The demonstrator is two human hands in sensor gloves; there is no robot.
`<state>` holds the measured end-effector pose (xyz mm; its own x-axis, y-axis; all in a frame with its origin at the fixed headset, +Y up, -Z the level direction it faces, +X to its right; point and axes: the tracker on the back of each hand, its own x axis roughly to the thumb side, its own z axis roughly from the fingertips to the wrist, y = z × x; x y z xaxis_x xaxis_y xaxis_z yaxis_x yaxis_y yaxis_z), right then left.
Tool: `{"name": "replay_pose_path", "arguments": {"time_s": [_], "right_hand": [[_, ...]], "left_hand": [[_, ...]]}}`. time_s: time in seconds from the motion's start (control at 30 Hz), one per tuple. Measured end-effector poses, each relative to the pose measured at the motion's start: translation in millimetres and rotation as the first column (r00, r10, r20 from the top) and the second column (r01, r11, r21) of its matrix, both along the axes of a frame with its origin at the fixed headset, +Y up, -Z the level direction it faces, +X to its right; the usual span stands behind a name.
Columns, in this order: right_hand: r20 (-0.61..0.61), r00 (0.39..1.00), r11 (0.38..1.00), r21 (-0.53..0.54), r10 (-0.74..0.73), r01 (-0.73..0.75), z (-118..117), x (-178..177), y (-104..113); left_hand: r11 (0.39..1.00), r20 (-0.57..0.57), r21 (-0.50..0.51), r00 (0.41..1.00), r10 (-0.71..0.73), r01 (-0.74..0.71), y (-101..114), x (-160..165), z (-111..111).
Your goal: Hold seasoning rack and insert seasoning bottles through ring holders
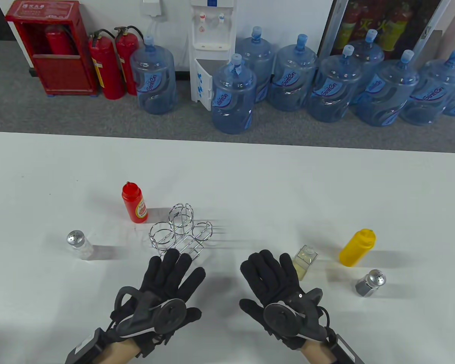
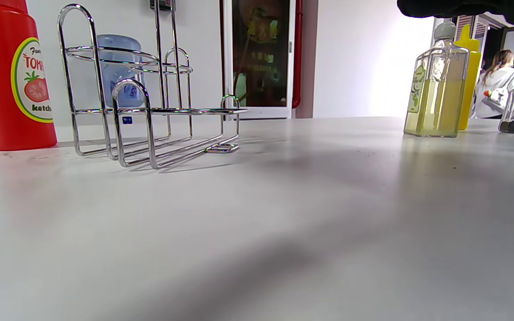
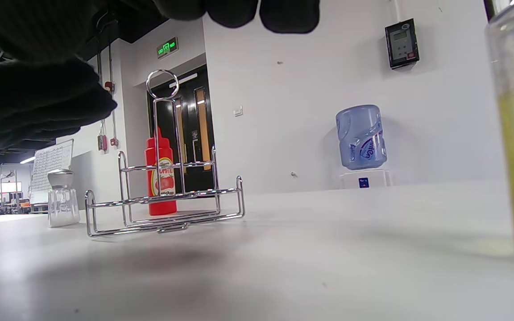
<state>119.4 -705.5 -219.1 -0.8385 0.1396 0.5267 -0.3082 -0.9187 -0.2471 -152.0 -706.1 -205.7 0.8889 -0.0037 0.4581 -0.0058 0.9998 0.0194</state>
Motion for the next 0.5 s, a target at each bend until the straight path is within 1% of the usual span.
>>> {"name": "replay_pose_path", "arguments": {"time_s": [0.37,0.5], "right_hand": [[-0.009,1.0,1.0,-0.001,-0.004,0.004,1.3,2.0,0.3],[-0.017,1.0,1.0,-0.006,-0.005,0.005,1.6,2.2,0.1]], "left_hand": [[1.0,0.011,-0.013,1.0,-0.008,0.008,-1.4,3.7,2.2],[1.0,0.028,-0.011,1.0,-0.003,0.003,1.3,6.7,5.3]]}}
